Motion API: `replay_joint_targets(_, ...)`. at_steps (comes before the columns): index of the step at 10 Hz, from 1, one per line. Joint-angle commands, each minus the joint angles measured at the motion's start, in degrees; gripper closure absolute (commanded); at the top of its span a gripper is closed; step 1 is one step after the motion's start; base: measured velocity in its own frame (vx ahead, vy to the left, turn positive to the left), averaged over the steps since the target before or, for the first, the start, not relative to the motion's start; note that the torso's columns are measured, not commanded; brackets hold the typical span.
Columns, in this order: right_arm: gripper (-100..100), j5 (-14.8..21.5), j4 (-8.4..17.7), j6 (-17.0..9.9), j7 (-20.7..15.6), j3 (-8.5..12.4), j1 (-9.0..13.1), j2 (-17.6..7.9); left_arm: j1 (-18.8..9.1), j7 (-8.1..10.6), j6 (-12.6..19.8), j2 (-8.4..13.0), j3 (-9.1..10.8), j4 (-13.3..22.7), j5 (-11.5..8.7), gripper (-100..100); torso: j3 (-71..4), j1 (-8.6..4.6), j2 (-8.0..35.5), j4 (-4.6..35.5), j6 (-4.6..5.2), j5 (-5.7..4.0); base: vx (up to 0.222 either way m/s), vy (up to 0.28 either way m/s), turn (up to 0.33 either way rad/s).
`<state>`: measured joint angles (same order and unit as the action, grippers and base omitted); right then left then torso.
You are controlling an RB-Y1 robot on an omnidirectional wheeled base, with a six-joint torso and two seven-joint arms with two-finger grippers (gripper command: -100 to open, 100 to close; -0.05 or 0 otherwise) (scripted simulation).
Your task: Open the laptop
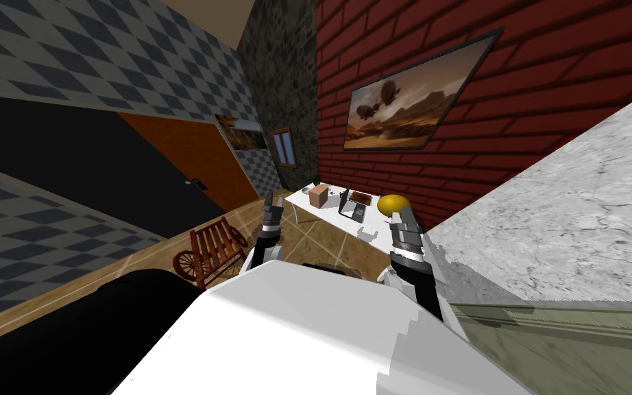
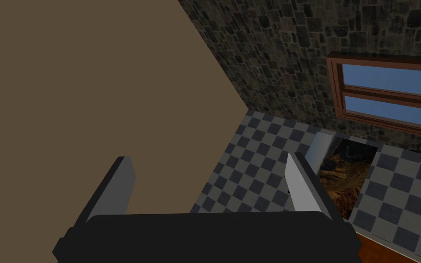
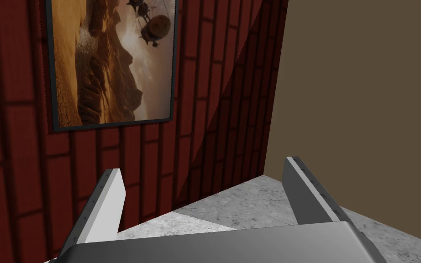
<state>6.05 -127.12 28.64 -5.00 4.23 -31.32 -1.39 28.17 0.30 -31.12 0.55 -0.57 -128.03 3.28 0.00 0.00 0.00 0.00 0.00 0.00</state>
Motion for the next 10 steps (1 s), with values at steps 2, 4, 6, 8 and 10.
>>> replay_joint_targets(2, 0, 0.0, 0.0, 0.0, 0.0, 0.0, 0.0, 0.0, 0.0, 0.00, 0.0, 0.0, 0.00, 0.0, 0.0, 0, -12.0, 0.00, 6.0, 6.0, 0.00, 0.00, 0.000, 0.000, 0.000)
replay_joint_targets(4, 0, 0.0, 0.0, 0.0, 0.0, 0.0, 0.0, 0.0, 0.0, 0.00, 0.0, 0.0, 0.00, 0.0, 0.0, 0, -28.5, 0.00, 14.2, 14.2, 0.00, 0.00, 0.000, 0.000, 0.000)
replay_joint_targets(6, 0, 0.0, 0.0, 0.0, 0.0, 0.0, 0.0, 0.0, 0.0, 0.00, 0.0, 0.0, 0.00, 0.0, 0.0, 0, -45.4, 0.00, 22.7, 22.7, 0.00, 0.00, 0.000, 0.000, 0.000)
replay_joint_targets(8, 0, 0.0, 0.0, 0.0, 0.0, 0.0, 0.0, 0.0, 0.0, 0.00, 0.0, 0.0, 0.00, 0.0, 0.0, 0, -62.3, 0.00, 31.2, 31.1, 0.00, 0.00, 0.000, 0.000, 0.000)
replay_joint_targets(10, -100, 0.6, 0.4, -0.9, -0.7, 0.7, -0.2, -2.1, 0.0, 0.00, 0.0, 0.0, 0.00, 0.0, 0.0, 0, -79.2, 0.00, 39.6, 39.6, 0.00, 0.00, 0.018, 0.024, 0.015)
